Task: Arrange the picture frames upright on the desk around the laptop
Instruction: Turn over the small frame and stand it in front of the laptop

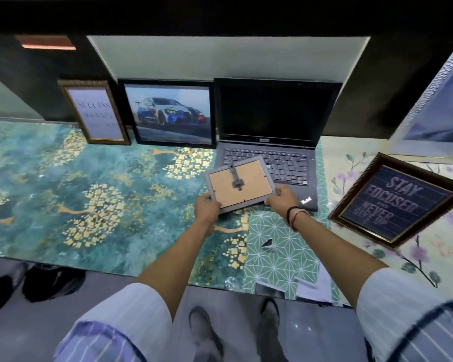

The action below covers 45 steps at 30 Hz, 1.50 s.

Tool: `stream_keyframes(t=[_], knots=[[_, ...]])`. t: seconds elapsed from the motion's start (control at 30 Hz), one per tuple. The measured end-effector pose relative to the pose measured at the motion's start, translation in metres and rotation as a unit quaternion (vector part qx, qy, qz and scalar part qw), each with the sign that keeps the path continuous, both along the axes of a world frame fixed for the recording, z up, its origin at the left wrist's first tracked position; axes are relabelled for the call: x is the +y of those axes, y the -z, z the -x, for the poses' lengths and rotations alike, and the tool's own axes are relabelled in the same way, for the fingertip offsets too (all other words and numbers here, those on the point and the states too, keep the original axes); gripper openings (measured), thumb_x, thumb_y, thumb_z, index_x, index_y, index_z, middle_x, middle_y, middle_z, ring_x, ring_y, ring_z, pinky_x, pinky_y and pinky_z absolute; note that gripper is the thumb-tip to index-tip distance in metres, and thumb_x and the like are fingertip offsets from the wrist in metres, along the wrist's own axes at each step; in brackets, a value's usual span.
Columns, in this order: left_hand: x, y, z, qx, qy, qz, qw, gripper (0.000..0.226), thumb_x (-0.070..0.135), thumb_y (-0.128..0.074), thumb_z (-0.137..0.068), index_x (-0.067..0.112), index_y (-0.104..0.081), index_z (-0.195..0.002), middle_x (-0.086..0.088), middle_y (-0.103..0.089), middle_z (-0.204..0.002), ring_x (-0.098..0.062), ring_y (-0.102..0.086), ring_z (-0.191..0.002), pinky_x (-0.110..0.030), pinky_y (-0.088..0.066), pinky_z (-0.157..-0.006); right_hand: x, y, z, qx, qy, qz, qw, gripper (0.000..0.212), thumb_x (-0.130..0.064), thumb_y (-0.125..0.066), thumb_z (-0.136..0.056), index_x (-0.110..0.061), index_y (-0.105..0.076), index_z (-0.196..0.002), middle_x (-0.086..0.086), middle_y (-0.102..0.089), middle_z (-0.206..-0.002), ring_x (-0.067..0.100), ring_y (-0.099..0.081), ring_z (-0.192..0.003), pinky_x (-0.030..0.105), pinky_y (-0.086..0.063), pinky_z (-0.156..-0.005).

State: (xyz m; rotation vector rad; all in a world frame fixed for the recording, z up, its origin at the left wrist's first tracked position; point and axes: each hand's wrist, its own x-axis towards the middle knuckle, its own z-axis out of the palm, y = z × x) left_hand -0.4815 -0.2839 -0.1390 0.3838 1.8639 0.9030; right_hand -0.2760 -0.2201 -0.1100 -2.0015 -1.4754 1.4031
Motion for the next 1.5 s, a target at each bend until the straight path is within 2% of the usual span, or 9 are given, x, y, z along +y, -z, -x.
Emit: stream_keyframes(t=[0.23, 0.33, 0.47, 0.63, 0.83, 0.97, 1.07, 1.4, 1.5], knots=[[-0.030, -0.022, 0.061, -0.114, -0.027, -0.028, 0.993, 0.051, -0.010, -0.051, -0.097, 0.020, -0.047, -0.137, -0.021, -0.064, -0.113, -0.025, -0.055, -0.072, -0.033, -0.049, -0.053, -0.017, -0.012, 0.022, -0.041, -0.117, -0.062, 0.990, 0.081, 0.011, -0.068, -0.068, -0.027, -0.050, -0.137, 0.007, -0.044, -0.121, 0.029, -0.056, -0.096, 0.030, -0.054, -0.070], [-0.043, -0.038, 0.106, -0.150, -0.025, -0.050, 0.987, 0.049, -0.009, -0.051, -0.097, 0.012, -0.050, -0.141, -0.019, -0.065, -0.110, -0.026, -0.056, -0.080, -0.032, -0.052, -0.057, -0.024, -0.028, 0.056, -0.122, -0.268, -0.169, 0.941, 0.046, 0.002, -0.071, -0.081, -0.017, -0.066, -0.123, 0.008, -0.043, -0.104, 0.025, -0.045, -0.095, 0.037, -0.048, -0.089], [-0.056, -0.057, 0.158, -0.188, -0.044, -0.045, 0.980, 0.038, 0.000, -0.053, -0.098, -0.002, -0.055, -0.136, -0.009, -0.051, -0.086, -0.018, -0.042, -0.066, -0.030, -0.047, -0.058, -0.026, -0.035, 0.115, -0.175, -0.318, -0.362, 0.859, 0.022, 0.004, -0.062, -0.086, -0.009, -0.070, -0.101, 0.012, -0.057, -0.095, 0.034, -0.045, -0.093, 0.047, -0.046, -0.084], [-0.074, -0.068, 0.218, -0.226, -0.013, 0.019, 0.974, 0.016, 0.017, -0.046, -0.099, 0.007, -0.052, -0.087, -0.009, -0.050, -0.056, -0.013, -0.041, -0.043, -0.017, -0.035, -0.035, -0.022, -0.061, 0.188, -0.196, -0.363, -0.474, 0.778, 0.018, -0.006, -0.058, -0.090, -0.011, -0.067, -0.105, 0.007, -0.066, -0.103, 0.034, -0.054, -0.103, 0.038, -0.037, -0.080], [-0.088, -0.058, 0.264, -0.073, 0.231, 0.050, 0.969, 0.029, 0.017, -0.044, -0.106, 0.014, -0.072, -0.115, -0.005, -0.064, -0.082, -0.009, -0.048, -0.054, -0.019, -0.036, -0.045, -0.025, -0.068, 0.224, -0.124, -0.427, -0.439, 0.780, 0.022, -0.005, -0.048, -0.092, -0.006, -0.066, -0.104, 0.012, -0.066, -0.102, 0.033, -0.052, -0.096, 0.038, -0.040, -0.085], [-0.093, -0.059, 0.265, -0.080, 0.342, -0.029, 0.936, 0.033, 0.006, -0.053, -0.104, 0.022, -0.065, -0.129, -0.010, -0.071, -0.122, -0.025, -0.066, -0.105, -0.040, -0.053, -0.088, -0.025, -0.070, 0.229, -0.082, -0.429, -0.397, 0.808, 0.021, -0.008, -0.045, -0.094, -0.008, -0.065, -0.101, 0.010, -0.065, -0.099, 0.030, -0.050, -0.093, 0.038, -0.041, -0.081], [-0.093, -0.065, 0.254, -0.137, 0.312, -0.080, 0.937, 0.039, -0.006, -0.048, -0.102, 0.021, -0.051, -0.131, -0.008, -0.065, -0.120, -0.024, -0.063, -0.107, -0.048, -0.047, -0.104, -0.026, -0.071, 0.233, -0.058, -0.419, -0.385, 0.820, 0.019, -0.001, -0.048, -0.094, -0.006, -0.066, -0.099, 0.010, -0.064, -0.094, 0.027, -0.050, -0.090, 0.033, -0.037, -0.080], [-0.070, -0.056, 0.253, -0.111, 0.289, -0.104, 0.945, 0.029, -0.001, -0.042, -0.105, 0.015, -0.053, -0.127, 0.002, -0.065, -0.105, -0.012, -0.064, -0.093, -0.040, -0.054, -0.091, -0.022, -0.074, 0.222, -0.046, -0.399, -0.355, 0.844, 0.019, 0.003, -0.050, -0.092, 0.000, -0.067, -0.100, 0.014, -0.068, -0.094, 0.033, -0.059, -0.090, 0.041, -0.048, -0.081], [-0.065, -0.055, 0.256, -0.117, 0.286, -0.094, 0.946, 0.030, -0.004, -0.040, -0.105, 0.015, -0.051, -0.125, 0.002, -0.064, -0.099, -0.004, -0.067, -0.081, -0.023, -0.059, -0.071, -0.022, -0.070, 0.225, -0.048, -0.388, -0.346, 0.853, 0.018, 0.003, -0.052, -0.093, -0.001, -0.068, -0.100, 0.014, -0.068, -0.095, 0.032, -0.059, -0.091, 0.043, -0.050, -0.081]])
